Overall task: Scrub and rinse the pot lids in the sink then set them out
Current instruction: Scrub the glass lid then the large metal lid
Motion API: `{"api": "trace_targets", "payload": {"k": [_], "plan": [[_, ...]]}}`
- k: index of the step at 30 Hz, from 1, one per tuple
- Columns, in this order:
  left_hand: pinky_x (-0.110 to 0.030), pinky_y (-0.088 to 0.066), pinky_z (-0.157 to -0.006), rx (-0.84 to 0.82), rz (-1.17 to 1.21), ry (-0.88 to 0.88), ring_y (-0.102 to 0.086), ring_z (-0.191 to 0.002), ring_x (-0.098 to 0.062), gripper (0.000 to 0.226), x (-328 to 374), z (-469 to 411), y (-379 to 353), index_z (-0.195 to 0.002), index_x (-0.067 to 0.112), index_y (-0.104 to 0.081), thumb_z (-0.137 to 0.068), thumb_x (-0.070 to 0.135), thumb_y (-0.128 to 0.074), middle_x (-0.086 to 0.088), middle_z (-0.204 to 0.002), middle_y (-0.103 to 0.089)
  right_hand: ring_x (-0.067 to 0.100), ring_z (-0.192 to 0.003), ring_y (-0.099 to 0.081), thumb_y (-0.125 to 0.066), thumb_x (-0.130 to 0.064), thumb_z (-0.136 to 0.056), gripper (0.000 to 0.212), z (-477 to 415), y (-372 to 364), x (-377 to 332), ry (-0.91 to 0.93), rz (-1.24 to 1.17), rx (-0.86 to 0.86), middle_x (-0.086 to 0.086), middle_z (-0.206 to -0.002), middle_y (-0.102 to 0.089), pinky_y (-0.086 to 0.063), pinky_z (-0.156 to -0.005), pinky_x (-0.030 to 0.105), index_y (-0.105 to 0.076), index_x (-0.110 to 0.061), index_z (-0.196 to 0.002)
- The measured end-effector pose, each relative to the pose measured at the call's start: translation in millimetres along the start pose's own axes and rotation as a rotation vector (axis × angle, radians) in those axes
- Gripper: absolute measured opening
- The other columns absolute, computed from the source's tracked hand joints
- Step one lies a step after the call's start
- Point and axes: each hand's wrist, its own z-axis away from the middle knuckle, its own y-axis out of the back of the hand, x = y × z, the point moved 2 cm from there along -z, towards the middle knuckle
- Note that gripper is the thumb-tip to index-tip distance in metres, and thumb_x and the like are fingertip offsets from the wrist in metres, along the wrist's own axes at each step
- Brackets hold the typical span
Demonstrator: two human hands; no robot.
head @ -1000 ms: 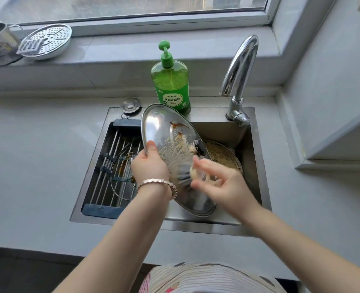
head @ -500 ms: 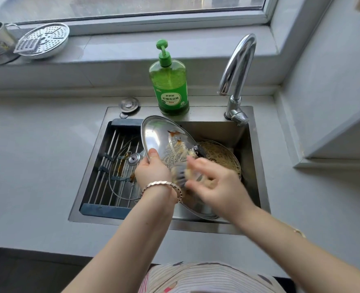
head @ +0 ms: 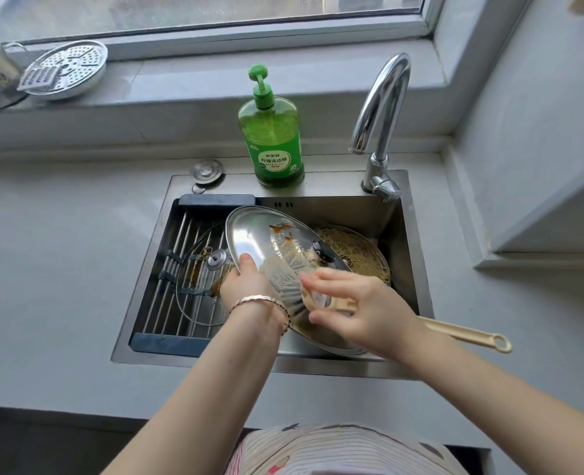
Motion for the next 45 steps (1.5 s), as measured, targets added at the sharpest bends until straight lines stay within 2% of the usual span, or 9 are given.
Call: {"api": "trace_targets", "payload": {"k": [10, 14, 18, 21, 25, 30, 35, 39, 45], "plan": [[-0.020, -0.039, -0.050, 0.046, 0.064, -0.090, -0.047, -0.059, -0.009, 0.030, 17, -13, 7, -0.072, 0.014, -0.050, -0.097, 0.029, -0.046, 0.003, -0.068, -0.049, -0.004, -0.125, -0.043, -0.072, -0.031, -0.078, 0.053, 7, -7, 31, -0.076, -0.043, -0.011, -0.017, -0.133, -0.050, -0.043, -0.103, 0.032, -0.041, -0.067, -0.103], [-0.029, -0.046, -0.067, 0.089, 0.129, -0.030, -0.050, -0.059, -0.012, 0.025, 23, -23, 13, -0.081, 0.010, -0.051, -0.095, 0.030, -0.051, 0.002, -0.068, -0.050, -0.011, -0.115, -0.050, -0.070, -0.040, -0.073, 0.047, 20, -16, 13, 0.061, -0.112, 0.008, -0.032, -0.125, -0.049, -0.042, -0.097, 0.013, -0.046, -0.066, -0.104], [-0.032, -0.049, -0.075, 0.048, 0.054, 0.002, -0.057, -0.073, -0.022, 0.032, 10, -20, 13, -0.075, 0.008, -0.050, -0.094, 0.034, -0.052, -0.003, -0.076, -0.056, 0.015, -0.115, -0.057, -0.072, -0.023, -0.079, 0.051, -12, 7, 45, -0.200, -0.176, 0.135, -0.015, -0.123, -0.059, -0.045, -0.095, 0.027, -0.049, -0.046, -0.118], [-0.036, -0.049, -0.081, 0.058, 0.088, 0.053, -0.056, -0.075, -0.024, 0.034, 5, -18, 11, -0.067, 0.011, -0.049, -0.093, 0.032, -0.053, -0.004, -0.072, -0.055, 0.008, -0.116, -0.054, -0.069, -0.025, -0.081, 0.050, -15, 7, 47, -0.257, -0.200, 0.112, -0.017, -0.124, -0.057, -0.041, -0.099, 0.029, -0.048, -0.044, -0.122], [-0.034, -0.046, -0.074, 0.045, 0.078, 0.032, -0.053, -0.076, -0.022, 0.034, 6, -17, 14, -0.068, 0.010, -0.050, -0.094, 0.032, -0.052, -0.002, -0.068, -0.050, -0.012, -0.077, -0.060, -0.072, -0.016, -0.079, 0.049, 3, -5, 30, -0.164, -0.274, -0.074, -0.018, -0.120, -0.056, -0.047, -0.077, 0.008, -0.054, -0.035, -0.121], [-0.040, -0.049, -0.090, 0.026, 0.059, 0.044, -0.060, -0.091, -0.028, 0.028, 8, -14, 11, -0.085, 0.006, -0.055, -0.093, 0.033, -0.054, -0.006, -0.084, -0.058, 0.007, -0.116, -0.052, -0.069, -0.027, -0.081, 0.049, -5, 5, 48, -0.336, -0.205, 0.065, -0.015, -0.126, -0.056, -0.042, -0.098, 0.028, -0.051, -0.040, -0.124], [-0.040, -0.049, -0.087, 0.015, 0.037, 0.054, -0.057, -0.083, -0.026, 0.035, 5, -21, 12, -0.071, 0.007, -0.052, -0.093, 0.034, -0.053, -0.008, -0.080, -0.057, -0.014, -0.094, -0.057, -0.071, -0.019, -0.080, 0.050, 8, -11, 31, -0.220, -0.295, -0.039, -0.021, -0.120, -0.053, -0.047, -0.084, 0.011, -0.053, -0.039, -0.121], [-0.036, -0.050, -0.083, -0.014, -0.037, 0.007, -0.058, -0.083, -0.027, 0.036, 5, -23, 15, -0.105, -0.003, -0.059, -0.095, 0.030, -0.051, -0.006, -0.079, -0.056, 0.013, -0.115, -0.054, -0.070, -0.028, -0.080, 0.058, 2, 2, 82, -0.487, -0.178, 0.108, -0.004, -0.129, -0.057, -0.041, -0.095, 0.027, -0.048, -0.025, -0.134], [-0.029, -0.041, -0.060, -0.139, -0.268, -0.029, -0.046, -0.062, -0.018, 0.034, 14, -41, 7, -0.116, -0.003, -0.054, -0.096, 0.024, -0.046, -0.008, -0.079, -0.052, -0.002, -0.043, -0.046, -0.078, -0.028, -0.071, 0.032, -22, 22, 77, -0.544, -0.538, 0.236, -0.012, -0.058, -0.054, -0.034, -0.040, 0.013, -0.062, -0.014, -0.095]]}}
